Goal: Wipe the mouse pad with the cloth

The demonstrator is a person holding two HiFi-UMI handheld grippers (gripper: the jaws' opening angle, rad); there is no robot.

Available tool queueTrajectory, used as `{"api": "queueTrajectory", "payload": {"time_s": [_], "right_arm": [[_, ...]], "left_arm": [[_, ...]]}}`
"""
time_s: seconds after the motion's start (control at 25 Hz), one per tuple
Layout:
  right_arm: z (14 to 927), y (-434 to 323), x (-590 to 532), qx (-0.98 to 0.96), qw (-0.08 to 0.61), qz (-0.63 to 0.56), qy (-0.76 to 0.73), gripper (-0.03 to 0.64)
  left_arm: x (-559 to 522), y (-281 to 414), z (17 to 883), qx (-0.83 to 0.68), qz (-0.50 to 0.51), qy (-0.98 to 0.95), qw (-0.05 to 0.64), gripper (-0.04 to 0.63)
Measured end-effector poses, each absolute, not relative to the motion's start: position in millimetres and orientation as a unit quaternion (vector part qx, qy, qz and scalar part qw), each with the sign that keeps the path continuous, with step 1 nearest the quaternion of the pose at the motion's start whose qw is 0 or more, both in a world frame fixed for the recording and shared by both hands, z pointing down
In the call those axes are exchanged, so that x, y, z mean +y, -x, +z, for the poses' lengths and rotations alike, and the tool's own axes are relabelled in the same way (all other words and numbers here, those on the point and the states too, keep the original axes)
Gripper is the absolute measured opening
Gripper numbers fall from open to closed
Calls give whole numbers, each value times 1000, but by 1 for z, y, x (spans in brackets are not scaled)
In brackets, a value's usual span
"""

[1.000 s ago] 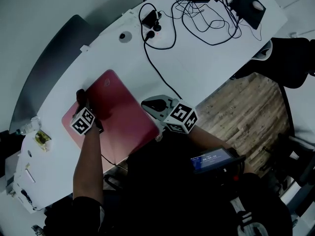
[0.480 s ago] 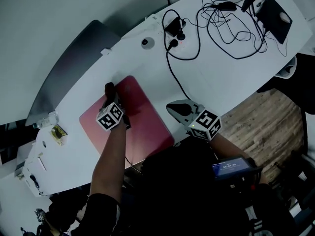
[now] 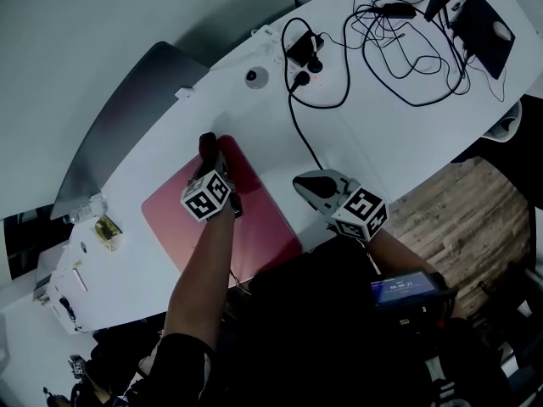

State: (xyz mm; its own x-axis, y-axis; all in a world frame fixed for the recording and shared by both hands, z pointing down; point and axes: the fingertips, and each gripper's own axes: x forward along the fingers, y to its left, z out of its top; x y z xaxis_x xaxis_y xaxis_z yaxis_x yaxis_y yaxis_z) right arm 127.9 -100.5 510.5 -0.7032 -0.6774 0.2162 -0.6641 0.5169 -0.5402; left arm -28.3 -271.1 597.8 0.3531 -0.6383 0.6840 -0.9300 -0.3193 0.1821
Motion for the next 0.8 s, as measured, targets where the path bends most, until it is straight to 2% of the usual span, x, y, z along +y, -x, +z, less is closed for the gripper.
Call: {"api": "queueTrajectory", "payload": {"time_s": [0.36,0.8], "right_arm": [[513,-136,-101,871,-7,-296,391,23],[499,-115,-95,873,-19,-274,404,23]], "left_arm": [[-255,-26,603,-443,261,-806,295,83],[-206,-53,581,-352,234,-854,302,83]]}}
